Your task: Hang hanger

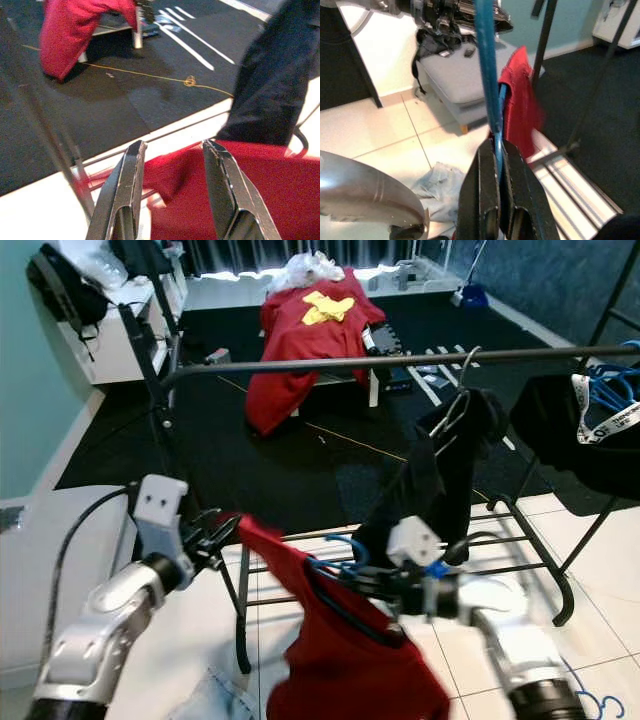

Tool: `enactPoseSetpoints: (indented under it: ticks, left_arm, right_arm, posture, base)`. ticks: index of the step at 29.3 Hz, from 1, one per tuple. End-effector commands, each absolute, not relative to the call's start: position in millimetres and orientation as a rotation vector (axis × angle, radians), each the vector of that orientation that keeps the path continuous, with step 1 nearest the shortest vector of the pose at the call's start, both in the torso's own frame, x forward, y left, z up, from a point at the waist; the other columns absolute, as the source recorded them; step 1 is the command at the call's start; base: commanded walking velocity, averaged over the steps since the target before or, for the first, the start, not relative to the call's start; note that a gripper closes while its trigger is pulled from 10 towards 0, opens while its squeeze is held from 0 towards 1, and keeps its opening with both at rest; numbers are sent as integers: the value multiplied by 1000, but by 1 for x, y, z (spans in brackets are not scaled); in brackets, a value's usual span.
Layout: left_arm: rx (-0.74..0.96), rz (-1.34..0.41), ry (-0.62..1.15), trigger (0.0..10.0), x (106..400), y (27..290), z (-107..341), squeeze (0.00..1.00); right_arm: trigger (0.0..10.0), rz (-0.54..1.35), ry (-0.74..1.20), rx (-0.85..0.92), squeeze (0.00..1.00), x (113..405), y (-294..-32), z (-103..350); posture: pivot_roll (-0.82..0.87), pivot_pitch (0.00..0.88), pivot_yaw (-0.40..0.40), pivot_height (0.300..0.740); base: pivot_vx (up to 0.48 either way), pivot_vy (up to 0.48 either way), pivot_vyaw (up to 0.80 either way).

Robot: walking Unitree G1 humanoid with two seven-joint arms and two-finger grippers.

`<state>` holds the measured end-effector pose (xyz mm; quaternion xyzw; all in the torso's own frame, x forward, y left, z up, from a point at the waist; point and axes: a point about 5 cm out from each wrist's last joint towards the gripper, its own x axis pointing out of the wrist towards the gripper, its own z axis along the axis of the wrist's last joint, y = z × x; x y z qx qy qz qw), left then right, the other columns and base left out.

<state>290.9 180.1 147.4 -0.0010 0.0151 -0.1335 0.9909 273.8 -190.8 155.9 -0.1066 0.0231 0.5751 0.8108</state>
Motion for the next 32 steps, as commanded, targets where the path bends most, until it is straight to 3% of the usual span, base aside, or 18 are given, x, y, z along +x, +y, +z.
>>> enactPoseSetpoints:
  ticks: [1, 6, 7, 13, 19, 28, 32]
  left_arm:
    - [3, -267, 31, 10000, 288, 184, 147, 0]
    - [-20, -296, -3, 10000, 281, 194, 147, 0]
    - [-63, -303, -29, 10000, 278, 197, 149, 1000]
    - [-193, -475, -77, 10000, 261, 193, 162, 1000]
    - [-226, -735, 22, 10000, 239, 165, 163, 1000]
    - [-181, -698, 42, 10000, 247, 147, 159, 1000]
    - [-244, -641, 20, 10000, 264, 119, 161, 1000]
  right_arm:
    - [10000, 1267, 4, -196, 0, 270, -186, 164]
    - [10000, 1283, -28, -158, 0, 267, -195, 179]
    - [10000, 1271, -37, -156, 0, 268, -197, 181]
    - [10000, 1255, -51, -134, 0, 270, -202, 188]
    - [10000, 1231, -64, -130, 0, 273, -202, 190]
    - [10000, 1245, -79, -106, 0, 274, -197, 193]
    - [10000, 1264, -83, -95, 0, 273, -191, 194]
  posture:
    - [80, 82, 45, 740]
    - [79, 84, 44, 740]
    - [75, 83, 43, 740]
    - [75, 81, 39, 740]
    - [78, 75, 34, 740]
    - [75, 67, 34, 740]
    - [64, 62, 36, 740]
  base:
    - [0, 0, 0]
    - [0, 0, 0]
    - [0, 0, 0]
    - [0, 0, 0]
    - [0, 0, 0]
    - [0, 0, 0]
    - [0, 0, 0]
